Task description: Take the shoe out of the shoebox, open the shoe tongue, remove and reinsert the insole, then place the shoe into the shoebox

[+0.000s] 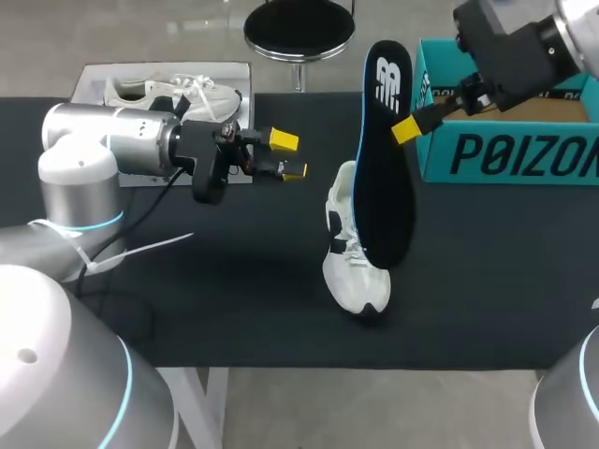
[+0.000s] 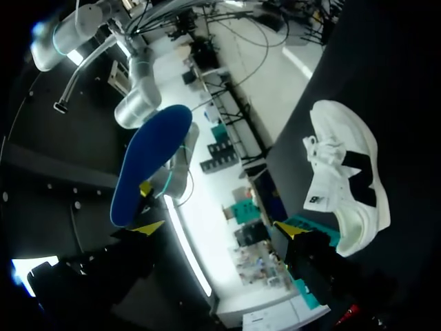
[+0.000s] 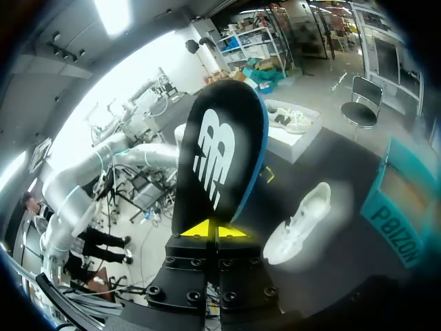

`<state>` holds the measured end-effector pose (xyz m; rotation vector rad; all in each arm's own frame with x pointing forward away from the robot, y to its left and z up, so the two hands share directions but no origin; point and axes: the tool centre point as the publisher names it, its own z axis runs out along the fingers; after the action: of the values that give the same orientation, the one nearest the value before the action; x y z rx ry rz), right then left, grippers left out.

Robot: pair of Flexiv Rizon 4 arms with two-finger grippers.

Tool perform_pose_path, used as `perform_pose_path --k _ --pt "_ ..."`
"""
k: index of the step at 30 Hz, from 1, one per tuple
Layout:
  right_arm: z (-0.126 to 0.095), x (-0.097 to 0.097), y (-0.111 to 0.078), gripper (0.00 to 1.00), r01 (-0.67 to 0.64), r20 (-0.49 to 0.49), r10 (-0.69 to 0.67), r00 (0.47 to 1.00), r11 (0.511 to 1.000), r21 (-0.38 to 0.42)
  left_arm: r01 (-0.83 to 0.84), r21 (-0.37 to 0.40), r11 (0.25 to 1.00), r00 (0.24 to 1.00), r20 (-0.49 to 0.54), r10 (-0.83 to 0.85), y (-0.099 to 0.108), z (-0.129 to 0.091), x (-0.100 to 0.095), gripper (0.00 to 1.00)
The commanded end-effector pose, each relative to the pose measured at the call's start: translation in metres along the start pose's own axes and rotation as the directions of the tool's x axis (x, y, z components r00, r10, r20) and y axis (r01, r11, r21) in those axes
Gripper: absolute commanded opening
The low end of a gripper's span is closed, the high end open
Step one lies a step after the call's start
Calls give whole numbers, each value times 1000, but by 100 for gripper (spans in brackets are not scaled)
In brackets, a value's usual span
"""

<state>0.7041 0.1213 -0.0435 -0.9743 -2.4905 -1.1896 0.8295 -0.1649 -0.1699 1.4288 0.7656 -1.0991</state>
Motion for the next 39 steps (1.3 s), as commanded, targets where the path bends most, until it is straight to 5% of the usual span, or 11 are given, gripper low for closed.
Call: perform_pose_path --k 1,14,26,39 --pt "-1 -3 -1 0 -14 -7 14 1000 1000 -2 -1 -2 1000 1000 -1 1 0 1 1 100" --pt "6 -43 -25 0 -138 -71 146 987 986 96 -1 -2 1000 1000 -1 1 0 1 1 100" --pt "29 -79 -15 0 -210 -54 220 974 966 152 -1 -2 1000 1000 -1 1 0 1 1 100" --pt "60 -93 -18 0 -273 -33 285 958 942 195 -1 -2 1000 1000 -1 1 0 1 1 100"
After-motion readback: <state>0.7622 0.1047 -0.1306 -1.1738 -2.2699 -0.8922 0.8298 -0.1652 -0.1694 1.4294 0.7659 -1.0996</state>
